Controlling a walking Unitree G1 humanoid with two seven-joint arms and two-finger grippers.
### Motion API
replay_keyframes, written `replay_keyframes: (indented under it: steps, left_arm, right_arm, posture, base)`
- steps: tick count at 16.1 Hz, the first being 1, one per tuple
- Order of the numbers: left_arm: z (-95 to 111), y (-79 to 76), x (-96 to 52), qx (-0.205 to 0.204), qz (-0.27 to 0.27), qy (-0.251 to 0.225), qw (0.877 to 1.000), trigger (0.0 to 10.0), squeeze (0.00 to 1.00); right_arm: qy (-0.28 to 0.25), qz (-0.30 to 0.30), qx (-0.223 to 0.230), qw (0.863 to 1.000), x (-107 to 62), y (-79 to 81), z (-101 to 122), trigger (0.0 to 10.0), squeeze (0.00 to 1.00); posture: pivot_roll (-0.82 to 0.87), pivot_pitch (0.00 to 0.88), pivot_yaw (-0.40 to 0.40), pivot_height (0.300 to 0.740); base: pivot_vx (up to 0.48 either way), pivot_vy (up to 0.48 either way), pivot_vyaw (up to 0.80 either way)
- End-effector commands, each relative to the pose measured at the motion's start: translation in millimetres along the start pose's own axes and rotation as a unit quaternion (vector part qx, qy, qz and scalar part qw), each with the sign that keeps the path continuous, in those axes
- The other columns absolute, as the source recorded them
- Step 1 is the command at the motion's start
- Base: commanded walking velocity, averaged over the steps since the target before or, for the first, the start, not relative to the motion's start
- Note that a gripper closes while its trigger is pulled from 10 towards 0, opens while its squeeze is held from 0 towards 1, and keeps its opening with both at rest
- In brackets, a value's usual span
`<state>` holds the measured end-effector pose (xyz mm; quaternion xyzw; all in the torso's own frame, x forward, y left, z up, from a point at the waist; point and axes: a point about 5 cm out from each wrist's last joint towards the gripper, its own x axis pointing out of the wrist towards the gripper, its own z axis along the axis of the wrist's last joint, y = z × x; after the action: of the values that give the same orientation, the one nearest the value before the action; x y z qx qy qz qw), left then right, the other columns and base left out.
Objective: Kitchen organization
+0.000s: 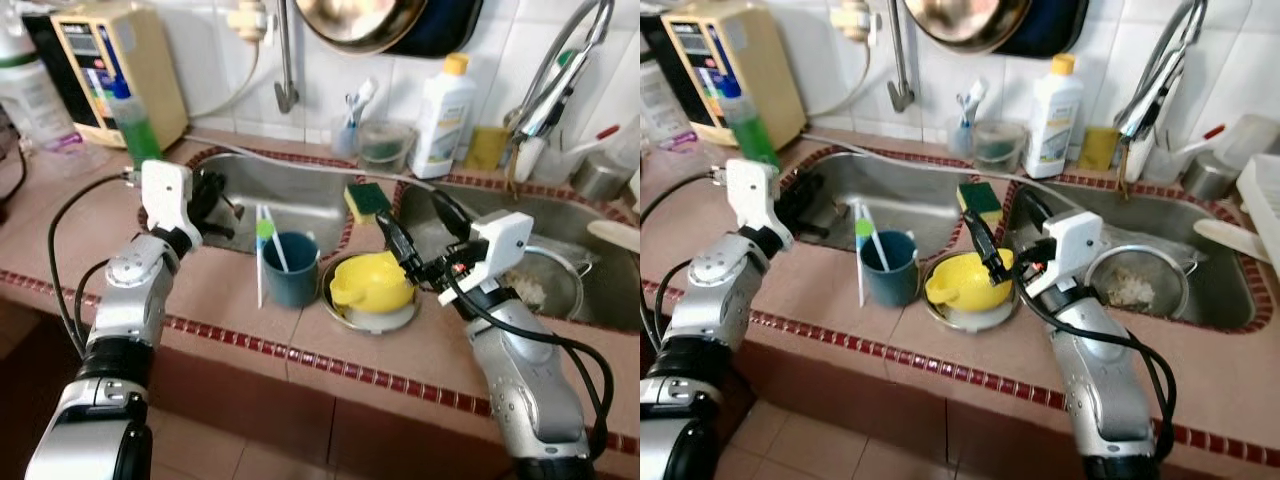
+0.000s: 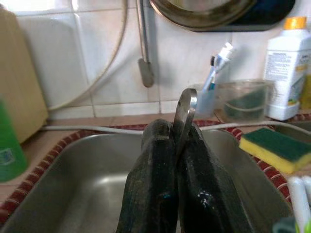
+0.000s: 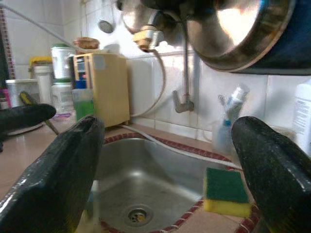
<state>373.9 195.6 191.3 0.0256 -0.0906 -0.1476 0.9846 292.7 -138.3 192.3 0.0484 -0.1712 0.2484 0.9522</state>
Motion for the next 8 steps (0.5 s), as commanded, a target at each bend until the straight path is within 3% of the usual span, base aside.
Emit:
replay_keyframes:
  steps: [1,8]
  left_arm:
    - [5.8,6.6,-0.8,0.011,0.007,-0.006,1.0,10.0,0.0]
    - [8.6,8.3,-0.9,0.007,0.005,-0.012,1.0,10.0,0.0]
  right_arm:
    - [-0.012,0.012,-0.001,1.0,3.4,4.4,7.2,10.0,0.0]
    - [-0.014,0.018,-0.001,1.0,6.0,5.8,8.4,10.0,0.0]
  posture:
    - [-0.14,0.025,0.038,0.74]
    - [-0.14,0.019,0.037,0.74]
  base:
    - [0.0,0.0,0.0]
    - [0.0,0.0,0.0]
